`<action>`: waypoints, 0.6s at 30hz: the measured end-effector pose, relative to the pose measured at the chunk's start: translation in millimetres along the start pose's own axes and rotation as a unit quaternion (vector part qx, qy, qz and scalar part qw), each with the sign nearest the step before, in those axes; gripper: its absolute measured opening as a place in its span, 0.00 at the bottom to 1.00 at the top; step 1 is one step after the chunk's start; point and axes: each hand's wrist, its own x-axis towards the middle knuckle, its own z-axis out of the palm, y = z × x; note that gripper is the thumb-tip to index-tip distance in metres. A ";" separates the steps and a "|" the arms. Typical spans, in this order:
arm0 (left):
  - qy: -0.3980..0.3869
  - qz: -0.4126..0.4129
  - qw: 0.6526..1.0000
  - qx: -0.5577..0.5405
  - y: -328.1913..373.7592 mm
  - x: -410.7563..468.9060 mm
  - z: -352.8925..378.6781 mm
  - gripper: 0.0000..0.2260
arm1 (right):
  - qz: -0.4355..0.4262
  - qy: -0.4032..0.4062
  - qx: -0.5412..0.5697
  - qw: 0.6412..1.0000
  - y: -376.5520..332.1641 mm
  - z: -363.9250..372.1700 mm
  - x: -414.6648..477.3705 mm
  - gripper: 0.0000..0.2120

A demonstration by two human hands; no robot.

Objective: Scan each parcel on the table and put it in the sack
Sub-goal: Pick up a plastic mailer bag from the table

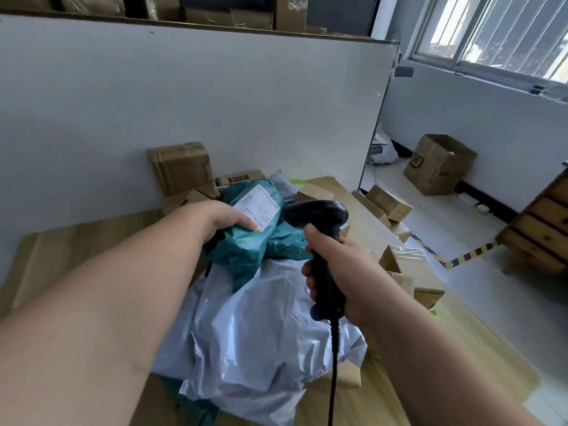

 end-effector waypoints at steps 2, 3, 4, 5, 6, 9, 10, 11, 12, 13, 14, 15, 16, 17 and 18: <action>-0.017 -0.007 0.999 -0.027 -2.7 -7.0 -4.7 0.18 | -0.004 0.004 0.003 1.000 -1.1 1.2 0.6 0.18; -0.024 -0.003 0.998 -0.049 -4.8 -12.2 -7.7 0.17 | -0.005 0.004 0.004 1.000 -2.2 2.8 -0.2 0.19; -0.028 0.007 0.997 -0.075 -7.6 -18.3 -11.0 0.17 | -0.007 0.003 0.005 1.000 -3.6 4.9 -1.4 0.19; -0.030 0.024 0.994 -0.101 -10.9 -25.5 -13.8 0.17 | -0.009 0.000 0.007 1.000 -5.2 8.0 -3.1 0.19; -0.028 0.046 0.991 -0.122 -15.2 -33.7 -16.0 0.16 | -0.012 -0.006 0.010 1.000 -7.1 12.1 -5.8 0.19; 0.021 0.111 0.982 -0.148 -33.4 -61.8 -23.6 0.14 | -0.027 -0.035 0.017 0.999 -13.4 30.1 -18.3 0.18; 0.038 0.129 0.979 -0.153 -40.6 -72.6 -27.8 0.14 | -0.030 -0.047 0.016 0.998 -15.1 36.8 -23.1 0.18; 0.053 0.144 0.976 -0.155 -48.2 -83.0 -33.1 0.14 | -0.032 -0.059 0.013 0.998 -16.3 43.7 -28.0 0.18; 0.066 0.156 0.973 -0.156 -56.8 -93.1 -39.6 0.15 | -0.032 -0.072 0.009 0.997 -17.6 50.8 -33.0 0.18; 0.079 0.165 0.970 -0.160 -66.0 -102.9 -46.9 0.15 | -0.031 -0.085 0.006 0.996 -18.5 58.5 -38.2 0.18; 0.093 0.173 0.967 -0.165 -76.1 -112.4 -54.8 0.16 | -0.030 -0.096 0.004 0.995 -19.3 66.3 -43.8 0.19; 0.108 0.179 0.962 -0.173 -86.3 -121.4 -62.7 0.16 | -0.028 -0.106 0.004 0.994 -19.9 74.6 -49.7 0.19; 0.122 0.184 0.958 -0.183 -96.7 -130.0 -71.3 0.15 | -0.025 -0.115 0.005 0.993 -20.1 83.0 -56.0 0.19; 0.135 0.187 0.954 -0.193 -106.7 -138.1 -79.4 0.14 | -0.021 -0.126 0.006 0.992 -20.1 91.9 -62.2 0.18; 0.146 0.188 0.950 -0.201 -116.1 -145.8 -87.3 0.14 | -0.020 -0.138 0.007 0.990 -19.9 100.8 -68.2 0.18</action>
